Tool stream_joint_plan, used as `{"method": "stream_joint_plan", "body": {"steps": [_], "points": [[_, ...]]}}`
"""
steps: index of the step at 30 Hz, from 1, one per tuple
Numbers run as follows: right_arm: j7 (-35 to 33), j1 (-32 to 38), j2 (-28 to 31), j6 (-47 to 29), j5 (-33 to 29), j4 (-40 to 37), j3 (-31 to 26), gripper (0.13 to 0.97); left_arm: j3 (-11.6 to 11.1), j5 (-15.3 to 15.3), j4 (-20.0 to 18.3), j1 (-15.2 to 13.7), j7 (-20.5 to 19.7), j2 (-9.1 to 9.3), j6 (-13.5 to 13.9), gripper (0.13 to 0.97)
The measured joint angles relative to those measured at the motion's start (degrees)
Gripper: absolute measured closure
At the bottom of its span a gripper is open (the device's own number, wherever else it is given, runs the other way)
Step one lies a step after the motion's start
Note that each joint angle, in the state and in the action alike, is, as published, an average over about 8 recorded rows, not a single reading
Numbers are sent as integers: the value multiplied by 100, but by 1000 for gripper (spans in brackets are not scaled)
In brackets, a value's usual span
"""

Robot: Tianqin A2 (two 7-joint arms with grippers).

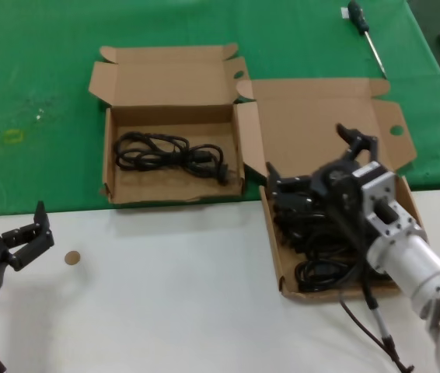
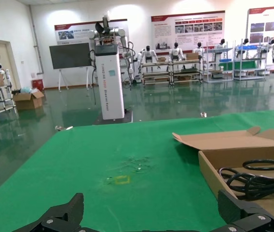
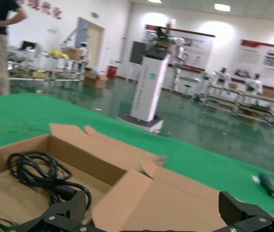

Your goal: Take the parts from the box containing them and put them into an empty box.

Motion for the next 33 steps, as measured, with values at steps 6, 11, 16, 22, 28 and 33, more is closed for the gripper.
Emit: {"method": "stream_joint_plan", "body": {"steps": [6, 11, 16, 22, 28, 33], "points": [[190, -430, 9, 303, 222, 263, 242, 129, 0, 0, 0, 0, 1, 0, 0, 132], [343, -781, 17, 546, 402, 475, 439, 129, 0, 0, 0, 0, 2, 0, 0, 132], [425, -968, 21, 676, 498, 589, 545, 129, 0, 0, 0, 0, 2, 0, 0, 132], [435, -991, 22, 692, 510, 603, 558, 129, 0, 0, 0, 0, 2, 0, 0, 132], [435, -992, 22, 692, 511, 603, 558, 129, 0, 0, 0, 0, 2, 0, 0, 132], [435, -992, 22, 692, 511, 603, 558, 129, 0, 0, 0, 0, 2, 0, 0, 132]]}}
